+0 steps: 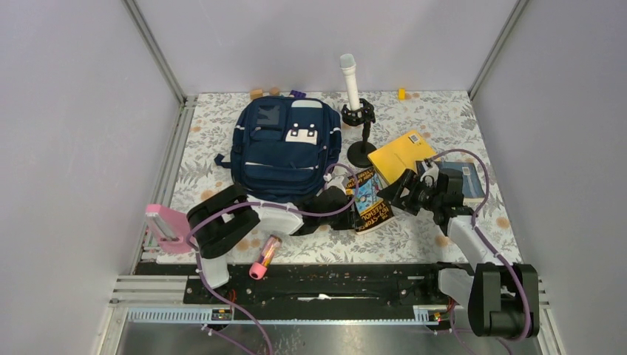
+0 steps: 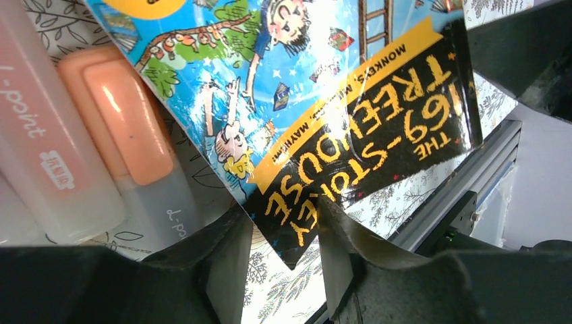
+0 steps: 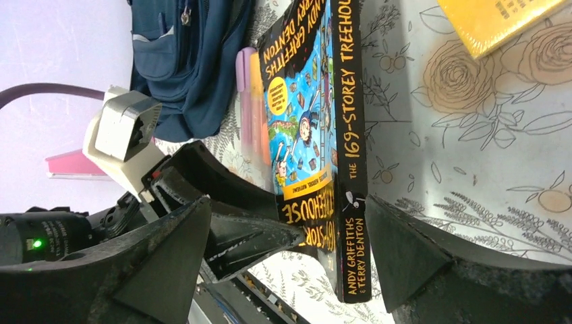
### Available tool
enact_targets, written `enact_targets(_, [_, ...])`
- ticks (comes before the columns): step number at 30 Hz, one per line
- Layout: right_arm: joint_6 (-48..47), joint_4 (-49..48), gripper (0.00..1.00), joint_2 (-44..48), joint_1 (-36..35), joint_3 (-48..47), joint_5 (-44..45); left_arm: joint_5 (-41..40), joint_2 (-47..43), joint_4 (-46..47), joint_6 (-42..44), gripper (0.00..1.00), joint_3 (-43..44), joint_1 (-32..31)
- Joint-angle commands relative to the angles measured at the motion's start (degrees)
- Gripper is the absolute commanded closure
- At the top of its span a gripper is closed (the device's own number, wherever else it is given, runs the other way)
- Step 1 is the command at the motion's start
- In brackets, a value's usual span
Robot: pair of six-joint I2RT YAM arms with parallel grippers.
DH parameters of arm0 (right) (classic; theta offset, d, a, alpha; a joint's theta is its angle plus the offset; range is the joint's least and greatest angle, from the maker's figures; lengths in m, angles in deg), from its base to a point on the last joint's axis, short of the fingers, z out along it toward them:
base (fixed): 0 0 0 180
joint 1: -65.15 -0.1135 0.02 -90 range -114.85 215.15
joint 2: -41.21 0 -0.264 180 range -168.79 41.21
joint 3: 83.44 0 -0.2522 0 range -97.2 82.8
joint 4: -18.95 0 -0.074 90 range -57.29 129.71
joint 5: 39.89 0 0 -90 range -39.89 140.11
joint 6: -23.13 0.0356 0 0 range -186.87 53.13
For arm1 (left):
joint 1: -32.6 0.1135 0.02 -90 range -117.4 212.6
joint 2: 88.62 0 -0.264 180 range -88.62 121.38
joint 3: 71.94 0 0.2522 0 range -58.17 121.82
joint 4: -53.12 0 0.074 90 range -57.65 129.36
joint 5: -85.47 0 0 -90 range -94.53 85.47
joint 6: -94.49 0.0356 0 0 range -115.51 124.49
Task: Pack the student bag
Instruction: Pick up the book from the center of the board.
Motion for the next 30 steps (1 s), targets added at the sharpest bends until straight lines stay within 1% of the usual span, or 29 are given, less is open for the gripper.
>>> enact_targets(1, [2.6,-0.5,0.11,-4.5,-1.3,0.0,-9.6,3.8,1.7,5.9,1.3,0.61,-0.7,-0.8])
enact_targets(3, [0.8,0.0,0.13,-6.0,-1.3,0.6,-7.9,4.1,1.9,6.7,1.3,0.62,-0.9,-0.8])
enact_targets(6, [-2.8,2.9,0.13,-4.4,-1.3,0.7,-4.6,4.0,2.2,6.6,1.4,0.63,-1.0,-0.7])
enact_targets(7, [-3.6,5.4,0.12,-3.8,-1.3,0.5,-3.6,4.0,2.2,6.6,1.5,0.64,-1.1,-0.7])
enact_targets(10, [-5.7,10.0,0.11,-1.7,-1.3,-1.1,2.3,3.3,2.5,5.2,1.6,0.71,-1.1,-0.6])
enact_targets(14, [-5.7,10.5,0.08,0.5,-1.3,-1.3,11.5,2.8,3.2,4.1,1.4,0.78,-1.1,-0.5])
enact_targets(17, [-6.5,11.1,0.04,-1.1,-1.3,-2.6,15.2,2.2,3.7,3.4,1.1,0.81,-1.3,-0.5])
enact_targets(19, [-7.5,12.3,0.03,-2.9,-1.3,-4.2,16.5,2.1,4.0,3.4,0.9,0.86,-1.7,-0.4])
enact_targets(20, [-7.7,12.4,0.03,-3.8,-1.3,-4.7,16.9,2.1,4.2,3.7,0.7,0.87,-2.0,-0.3])
enact_targets(23, [-7.1,10.3,0.02,-6.5,-1.3,-5.6,14.3,2.2,4.4,5.1,0.1,0.87,-3.0,-0.3])
enact_targets(27, [-7.2,7.3,0.08,-13.1,-1.3,-7.2,2.6,2.8,4.7,6.0,0.1,0.87,-3.3,-0.2])
enact_targets(29, [-7.4,6.5,0.1,-14.9,-1.3,-7.1,-0.6,2.9,4.5,6.5,0.4,0.88,-3.4,-0.1])
enact_targets(30, [-7.6,6.4,0.11,-15.2,-1.3,-7.0,-0.9,3.0,4.4,6.7,0.5,0.88,-3.4,-0.1])
